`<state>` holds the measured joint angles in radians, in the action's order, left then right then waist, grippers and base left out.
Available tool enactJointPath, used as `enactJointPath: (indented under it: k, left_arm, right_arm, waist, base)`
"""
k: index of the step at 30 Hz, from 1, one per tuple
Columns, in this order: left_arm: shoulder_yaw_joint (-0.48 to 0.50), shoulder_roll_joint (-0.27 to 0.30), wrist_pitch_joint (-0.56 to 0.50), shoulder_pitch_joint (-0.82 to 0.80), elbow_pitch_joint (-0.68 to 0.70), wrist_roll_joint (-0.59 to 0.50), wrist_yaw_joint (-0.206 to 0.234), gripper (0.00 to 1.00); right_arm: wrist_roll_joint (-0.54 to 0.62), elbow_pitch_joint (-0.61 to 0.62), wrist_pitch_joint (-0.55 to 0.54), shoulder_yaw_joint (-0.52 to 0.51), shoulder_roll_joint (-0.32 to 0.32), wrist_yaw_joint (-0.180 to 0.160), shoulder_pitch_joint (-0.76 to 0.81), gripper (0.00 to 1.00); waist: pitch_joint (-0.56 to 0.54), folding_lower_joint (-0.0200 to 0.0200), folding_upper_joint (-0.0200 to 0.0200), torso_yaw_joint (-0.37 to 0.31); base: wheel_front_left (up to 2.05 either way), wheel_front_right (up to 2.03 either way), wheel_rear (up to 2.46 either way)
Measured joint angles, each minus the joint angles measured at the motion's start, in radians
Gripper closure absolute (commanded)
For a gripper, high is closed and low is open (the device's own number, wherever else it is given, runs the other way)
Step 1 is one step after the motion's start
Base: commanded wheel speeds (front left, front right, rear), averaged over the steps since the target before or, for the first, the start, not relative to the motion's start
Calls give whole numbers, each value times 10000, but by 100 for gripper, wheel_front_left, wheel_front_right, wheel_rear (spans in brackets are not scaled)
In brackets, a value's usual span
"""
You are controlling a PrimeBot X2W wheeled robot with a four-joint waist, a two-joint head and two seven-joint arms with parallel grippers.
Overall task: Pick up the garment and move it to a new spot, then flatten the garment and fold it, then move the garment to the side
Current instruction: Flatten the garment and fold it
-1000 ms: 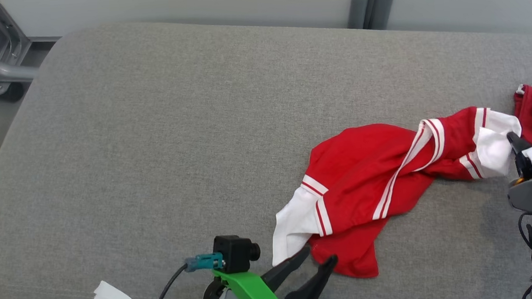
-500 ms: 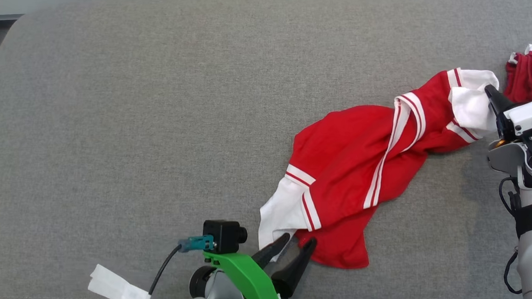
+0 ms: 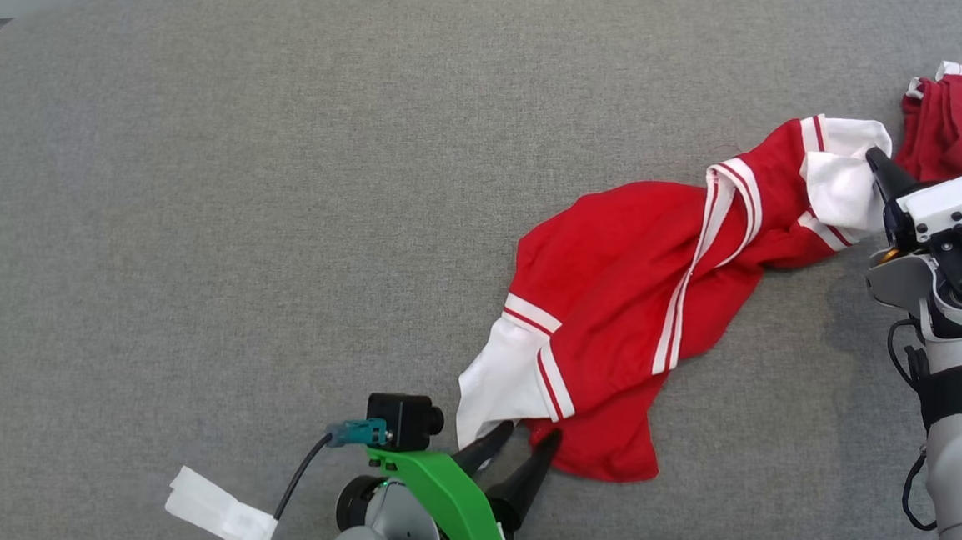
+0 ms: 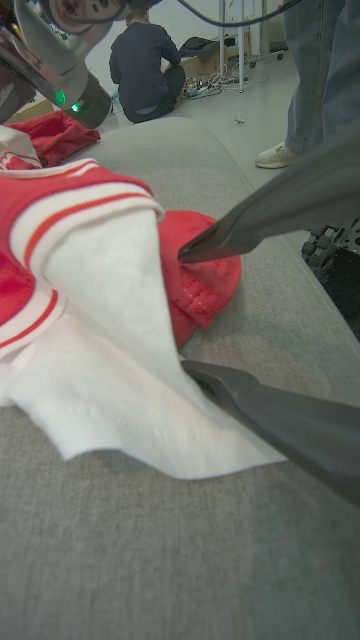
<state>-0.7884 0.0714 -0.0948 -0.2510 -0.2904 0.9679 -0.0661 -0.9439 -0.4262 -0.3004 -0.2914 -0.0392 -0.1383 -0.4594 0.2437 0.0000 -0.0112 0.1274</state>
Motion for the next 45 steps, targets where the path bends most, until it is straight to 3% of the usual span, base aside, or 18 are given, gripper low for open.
enactJointPath:
  k: [11,13,14,15,21,26,32,37,42,45]
  left_arm:
    - [-288,-184,92,-314,-504,44,-228,1]
    - [-309,-184,169,-378,-594,44,-230,54]
    - [-322,-186,176,-398,-619,46,-234,71]
    - [-345,-186,178,-413,-660,48,-268,100]
    - [-652,-196,136,-465,-652,211,-393,100]
    - [-602,88,-27,-1058,1243,428,-579,100]
    - [81,1461,-295,-1616,3313,802,-583,100]
    - [767,2757,-938,-1841,4445,1172,-583,100]
    - [1879,3889,-1444,-2062,5465,1954,-583,100]
    - [2495,4571,-1789,-2181,5695,2293,-562,100]
  right_arm:
    - [-196,-92,286,192,-15,0,-3,100]
    - [-255,-119,364,230,-13,0,-4,100]
    - [-257,-128,374,245,-17,0,-4,100]
    - [-267,-134,389,259,-17,0,-4,100]
    - [-353,-190,635,199,-17,0,-10,100]
    - [-665,36,798,-159,-19,0,-283,100]
    - [-2042,-82,807,-644,-21,0,-118,100]
    - [-4523,-955,688,-780,-17,0,841,100]
    - [-7110,-1057,286,-90,63,0,1453,100]
    - [-8228,10,-276,863,33,0,1457,100]
  waist:
    - [45,0,0,-162]
    - [47,0,0,-191]
    - [48,0,0,-204]
    - [47,0,0,-215]
    - [-74,0,0,-193]
    - [-311,0,0,-122]
    - [-686,0,0,49]
    - [-1049,0,0,164]
    - [-1350,0,0,126]
    - [-1426,0,0,-45]
  base:
    - [0,0,0]
    - [0,0,0]
    - [0,0,0]
    - [0,0,0]
    - [0,0,0]
    - [0,0,0]
    - [0,0,0]
    - [0,0,0]
    - [0,0,0]
    - [0,0,0]
